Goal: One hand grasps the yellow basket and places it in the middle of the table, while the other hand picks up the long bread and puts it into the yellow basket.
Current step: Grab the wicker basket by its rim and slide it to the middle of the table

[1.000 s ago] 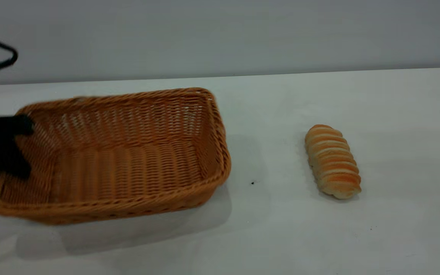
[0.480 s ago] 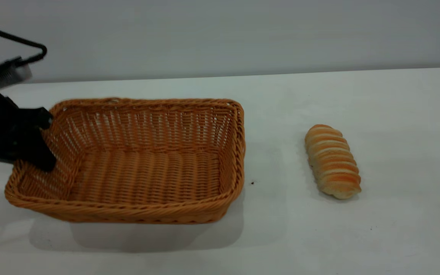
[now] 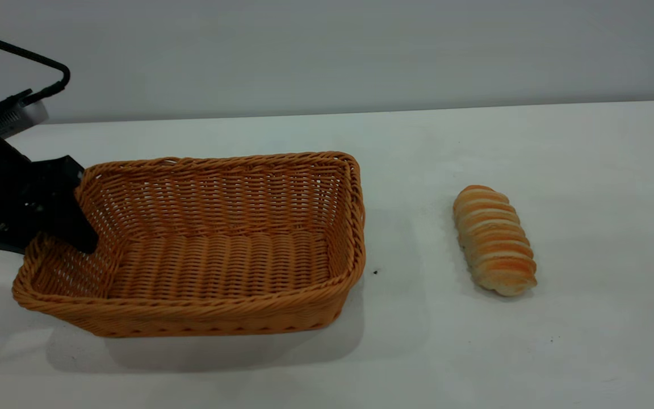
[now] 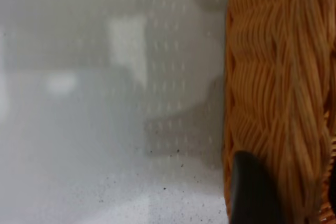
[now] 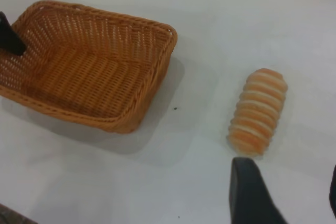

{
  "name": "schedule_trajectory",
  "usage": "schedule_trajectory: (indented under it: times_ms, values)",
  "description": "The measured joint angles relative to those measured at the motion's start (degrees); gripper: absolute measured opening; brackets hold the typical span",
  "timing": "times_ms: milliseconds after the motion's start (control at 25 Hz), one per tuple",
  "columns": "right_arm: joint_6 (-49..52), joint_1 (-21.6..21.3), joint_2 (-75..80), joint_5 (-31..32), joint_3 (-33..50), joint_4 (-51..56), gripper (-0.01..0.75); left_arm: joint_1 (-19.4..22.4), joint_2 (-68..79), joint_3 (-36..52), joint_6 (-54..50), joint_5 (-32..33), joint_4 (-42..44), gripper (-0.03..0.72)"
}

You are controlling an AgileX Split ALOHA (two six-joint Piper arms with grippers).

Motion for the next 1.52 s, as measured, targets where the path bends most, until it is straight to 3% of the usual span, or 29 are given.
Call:
schedule_trajectory:
  times_ms: [240,680,1520]
  values:
    - [0.00,0.00,0.00,0.00,0.00,-0.06,0.412,0.00,-2.82,0.00,-0.30,0.60,-0.02,0.533]
    - [0.00,0.00,0.00,0.05,0.00,-0.37,0.412,0.00,-7.16,0.00,-0.67,7.02,2.84,0.537]
    - [0.00,0.00,0.00,0.15,0.00,-0.37,0.413,0.00,-9.88,0.00,-6.00,9.09,10.83,0.537]
